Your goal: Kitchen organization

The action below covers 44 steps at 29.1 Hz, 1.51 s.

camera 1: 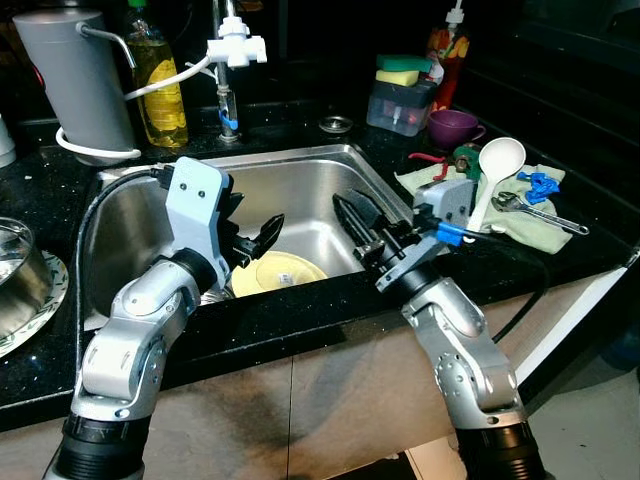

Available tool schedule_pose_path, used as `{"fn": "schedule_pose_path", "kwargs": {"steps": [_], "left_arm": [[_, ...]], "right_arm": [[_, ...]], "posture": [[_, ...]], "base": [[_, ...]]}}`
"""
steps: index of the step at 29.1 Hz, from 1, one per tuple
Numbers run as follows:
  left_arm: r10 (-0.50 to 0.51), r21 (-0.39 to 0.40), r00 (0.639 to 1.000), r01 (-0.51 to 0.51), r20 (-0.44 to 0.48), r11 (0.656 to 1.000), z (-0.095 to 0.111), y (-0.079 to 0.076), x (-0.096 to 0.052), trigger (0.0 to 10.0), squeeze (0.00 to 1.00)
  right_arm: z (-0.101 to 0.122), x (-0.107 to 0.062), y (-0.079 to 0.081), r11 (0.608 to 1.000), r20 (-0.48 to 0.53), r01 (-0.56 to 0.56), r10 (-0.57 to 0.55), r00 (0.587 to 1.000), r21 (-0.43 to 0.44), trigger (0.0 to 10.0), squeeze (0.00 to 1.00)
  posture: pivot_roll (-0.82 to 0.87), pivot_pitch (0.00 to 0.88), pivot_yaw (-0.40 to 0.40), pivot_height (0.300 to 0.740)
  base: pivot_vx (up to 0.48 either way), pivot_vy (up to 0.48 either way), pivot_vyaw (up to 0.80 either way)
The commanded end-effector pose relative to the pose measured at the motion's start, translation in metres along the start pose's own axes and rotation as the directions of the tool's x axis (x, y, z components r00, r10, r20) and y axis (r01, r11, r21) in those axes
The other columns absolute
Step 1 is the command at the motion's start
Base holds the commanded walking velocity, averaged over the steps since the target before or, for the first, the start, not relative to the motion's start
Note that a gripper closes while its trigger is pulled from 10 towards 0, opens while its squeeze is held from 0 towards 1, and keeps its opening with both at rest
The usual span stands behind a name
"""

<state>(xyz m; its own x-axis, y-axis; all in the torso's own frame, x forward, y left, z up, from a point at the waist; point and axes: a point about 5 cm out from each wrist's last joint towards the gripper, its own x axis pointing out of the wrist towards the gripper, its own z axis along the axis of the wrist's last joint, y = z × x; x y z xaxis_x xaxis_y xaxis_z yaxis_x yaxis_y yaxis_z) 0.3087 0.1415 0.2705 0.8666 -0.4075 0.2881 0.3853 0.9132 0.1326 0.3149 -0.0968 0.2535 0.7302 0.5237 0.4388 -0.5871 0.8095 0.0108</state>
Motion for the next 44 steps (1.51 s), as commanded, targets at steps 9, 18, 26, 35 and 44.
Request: {"fn": "schedule_pose_path", "kwargs": {"steps": [9,18,26,35,44], "left_arm": [[-0.001,-0.015,1.0,0.001,-0.022,1.0,-0.004,-0.004,-0.004,10.0,0.0],[0.003,-0.012,0.999,-0.003,-0.033,1.0,-0.005,-0.005,-0.006,10.0,0.0],[-0.013,0.031,0.993,0.017,-0.121,0.999,-0.018,-0.006,-0.015,10.0,0.0],[-0.063,0.062,0.937,0.089,-0.344,0.994,-0.053,-0.011,-0.04,10.0,0.0],[-0.158,0.047,0.839,0.213,-0.52,0.976,-0.096,-0.039,-0.069,10.0,0.0]], "right_arm": [[-0.004,-0.003,0.003,1.0,-0.021,0.007,-0.007,1.0,0.0,10.0,0.0],[-0.005,-0.004,0.004,1.0,-0.033,0.002,-0.002,0.999,-0.001,10.0,0.0],[-0.011,-0.008,0.009,0.998,-0.089,-0.053,0.054,0.995,0.023,10.0,0.0],[-0.038,-0.04,0.014,0.971,-0.304,-0.208,0.234,0.924,0.115,10.0,0.0],[-0.088,-0.094,0.02,0.928,-0.58,-0.297,0.373,0.724,0.226,10.0,0.0]], "posture": [[-0.04,0.125,-0.051,0.74],[-0.04,0.124,-0.053,0.74],[-0.04,0.127,-0.065,0.74],[-0.03,0.135,-0.076,0.74],[-0.03,0.143,-0.072,0.74]], "base": [[-0.404,0.0,0.0],[-0.243,0.0,0.0],[0.0,0.0,0.0],[0.0,0.0,0.0],[0.0,0.0,0.0]]}}
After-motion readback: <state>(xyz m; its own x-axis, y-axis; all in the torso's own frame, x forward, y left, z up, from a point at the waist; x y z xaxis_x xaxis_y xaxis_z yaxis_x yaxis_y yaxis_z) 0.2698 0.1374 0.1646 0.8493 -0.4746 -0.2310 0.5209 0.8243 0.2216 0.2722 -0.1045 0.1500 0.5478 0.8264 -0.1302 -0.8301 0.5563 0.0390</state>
